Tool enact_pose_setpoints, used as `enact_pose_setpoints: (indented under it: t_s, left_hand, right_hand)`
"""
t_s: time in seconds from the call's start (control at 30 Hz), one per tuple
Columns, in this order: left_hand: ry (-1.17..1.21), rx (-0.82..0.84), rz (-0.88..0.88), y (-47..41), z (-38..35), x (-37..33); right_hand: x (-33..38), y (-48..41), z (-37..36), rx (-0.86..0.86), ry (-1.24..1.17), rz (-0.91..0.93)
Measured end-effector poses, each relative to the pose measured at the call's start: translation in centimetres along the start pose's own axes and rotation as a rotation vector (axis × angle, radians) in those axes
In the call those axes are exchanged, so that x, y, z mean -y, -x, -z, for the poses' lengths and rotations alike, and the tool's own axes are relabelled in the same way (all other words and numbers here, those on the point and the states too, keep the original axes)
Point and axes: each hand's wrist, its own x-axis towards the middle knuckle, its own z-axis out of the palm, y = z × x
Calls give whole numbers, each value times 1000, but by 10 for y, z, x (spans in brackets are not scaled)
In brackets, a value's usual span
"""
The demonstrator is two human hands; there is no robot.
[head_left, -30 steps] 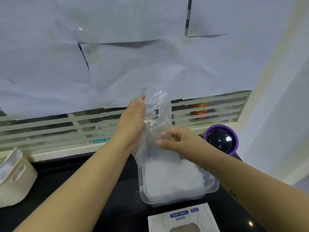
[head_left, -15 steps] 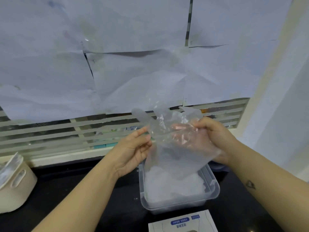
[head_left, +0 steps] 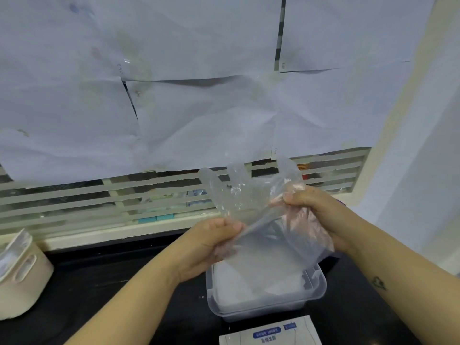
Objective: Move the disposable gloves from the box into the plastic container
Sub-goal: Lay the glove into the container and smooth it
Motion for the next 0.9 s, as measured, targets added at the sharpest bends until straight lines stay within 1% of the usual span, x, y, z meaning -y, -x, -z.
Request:
enact_pose_setpoints:
  t_s: [0.07, 0.17, 0.27, 0.3, 0.33, 0.4, 0.43, 0.47, 0.5, 0.53, 0.57, 0.6, 0.63, 0.7, 0.77, 0.8, 0.87, 0.9]
  left_hand:
    - [-119, -47, 37, 6, 9, 8]
    - [-309, -159, 99, 12, 26, 18]
    - [-550, -343, 139, 13, 42, 22]
    - [-610, -414, 113, 12, 44, 22]
    - [-657, -493, 52, 11, 42, 19]
    - [-667, -663, -143, 9, 36, 8]
    - [-654, -707, -276, 9, 30, 0]
    - [-662, -694, -412, 9, 24, -9]
    - [-728, -624, -521, 11, 17, -19]
    - [-843, -517, -574, 11, 10, -27]
    - [-974, -400, -565, 9, 5, -33]
    - [-1081, -294, -507, 7, 2, -40]
    - [-1129, -199, -406, 6, 1, -47]
    - [-1072, -19, -170, 1, 3, -57]
    - [-979, 132, 0, -11, -2, -56]
    - [-947, 159, 72, -20, -5, -52]
    - [-883, 137, 183, -32, -6, -34]
    - [-819, 147, 207, -34, -5, -29]
  right_hand:
    - [-1, -1, 4, 2, -64, -7]
    - [1, 0, 3, 46, 65, 31]
    - [1, 0, 2, 79, 203, 82]
    - [1, -1, 0, 93, 228, 80]
    - [2, -2, -1, 117, 260, 74]
    - [3, 0, -1, 194, 358, 70]
    - [3, 1, -2, 225, 398, 45]
    - [5, 4, -3, 257, 437, 6]
    - [6, 4, -5, 296, 488, -33]
    - [7, 6, -7, 332, 561, -58]
    - [8, 7, -9, 377, 638, -70]
    - [8, 7, -12, 419, 691, -78]
    - [10, 7, -14, 441, 722, -81]
    - [13, 8, -17, 471, 744, -73]
    - [14, 8, -16, 501, 754, -65]
    - [15, 9, -16, 511, 750, -69]
    - [17, 10, -13, 512, 755, -79]
    - [18, 10, -12, 509, 763, -82]
